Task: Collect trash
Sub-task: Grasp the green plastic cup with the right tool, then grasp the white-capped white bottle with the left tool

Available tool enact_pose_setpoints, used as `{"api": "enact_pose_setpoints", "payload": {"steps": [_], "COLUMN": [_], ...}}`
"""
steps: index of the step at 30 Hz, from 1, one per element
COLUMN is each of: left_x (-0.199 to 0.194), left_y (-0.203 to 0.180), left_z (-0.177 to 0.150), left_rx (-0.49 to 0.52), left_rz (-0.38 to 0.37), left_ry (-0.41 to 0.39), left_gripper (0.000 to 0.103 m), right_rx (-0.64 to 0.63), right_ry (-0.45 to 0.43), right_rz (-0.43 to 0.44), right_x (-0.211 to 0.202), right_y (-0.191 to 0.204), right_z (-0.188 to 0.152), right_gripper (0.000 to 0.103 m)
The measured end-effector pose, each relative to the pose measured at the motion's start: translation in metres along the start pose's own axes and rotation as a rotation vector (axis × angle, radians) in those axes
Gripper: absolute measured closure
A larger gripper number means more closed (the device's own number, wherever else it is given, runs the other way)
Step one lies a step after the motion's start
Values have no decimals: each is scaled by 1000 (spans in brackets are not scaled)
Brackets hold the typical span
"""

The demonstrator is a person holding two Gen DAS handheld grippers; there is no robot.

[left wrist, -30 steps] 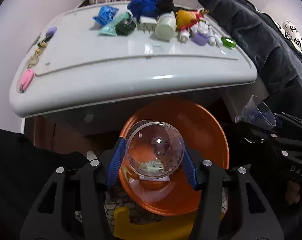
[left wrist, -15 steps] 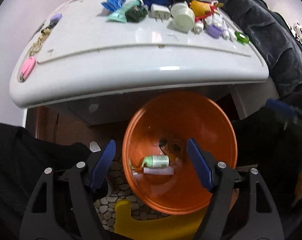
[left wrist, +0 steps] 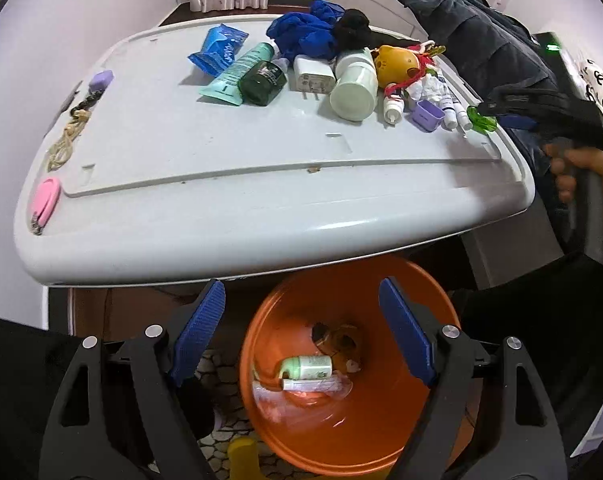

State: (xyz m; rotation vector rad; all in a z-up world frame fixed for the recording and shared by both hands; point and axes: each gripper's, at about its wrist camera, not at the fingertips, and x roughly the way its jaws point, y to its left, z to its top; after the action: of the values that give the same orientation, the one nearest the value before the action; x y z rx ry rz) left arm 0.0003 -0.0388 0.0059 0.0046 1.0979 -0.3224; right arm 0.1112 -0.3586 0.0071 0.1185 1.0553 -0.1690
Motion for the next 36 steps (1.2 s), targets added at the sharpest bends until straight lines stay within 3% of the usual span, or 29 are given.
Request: {"api": "enact_pose_setpoints", "payload": {"steps": [4, 14, 18, 22, 25, 27, 31, 33, 34, 36], "left_x": [7, 4, 5, 31, 57, 75, 99, 103, 108, 117], "left_y": [-5, -13, -28, -48, -54, -56, -59, -57, -55, -54], "left_z": [-1, 6, 40, 85, 118, 135, 153, 159, 161, 158], "left_rx": [29, 51, 84, 131, 132, 109, 88, 54, 42, 45], "left_rz": [-19, -29, -17, 27, 58, 32, 50, 49, 67, 72], "left_ry": [10, -25, -129, -176, -174, -148, -133, -138, -117, -93], "left_gripper": [25, 25, 25, 25, 25, 25, 24, 29, 46, 55], "right_rx": [-14, -10, 7, 25, 29, 24, 49, 63, 63, 53], "right_ry": [47, -11, -118, -188, -223, -240, -222, -211, -211, -214], "right_rz": [-42, -40, 20, 110, 143, 155, 180, 188, 187, 189], "right_x": [30, 23, -28, -64, -76, -78, -75, -73, -72, -73], "right_y": [2, 2, -3, -7, -10, -11, -19, -23, -23, -22], "right_z": [9, 8, 0, -17, -25, -23, -22, -21, -22, -23], "right_gripper": [58, 59, 59, 59, 59, 59, 59, 59, 59, 59]}}
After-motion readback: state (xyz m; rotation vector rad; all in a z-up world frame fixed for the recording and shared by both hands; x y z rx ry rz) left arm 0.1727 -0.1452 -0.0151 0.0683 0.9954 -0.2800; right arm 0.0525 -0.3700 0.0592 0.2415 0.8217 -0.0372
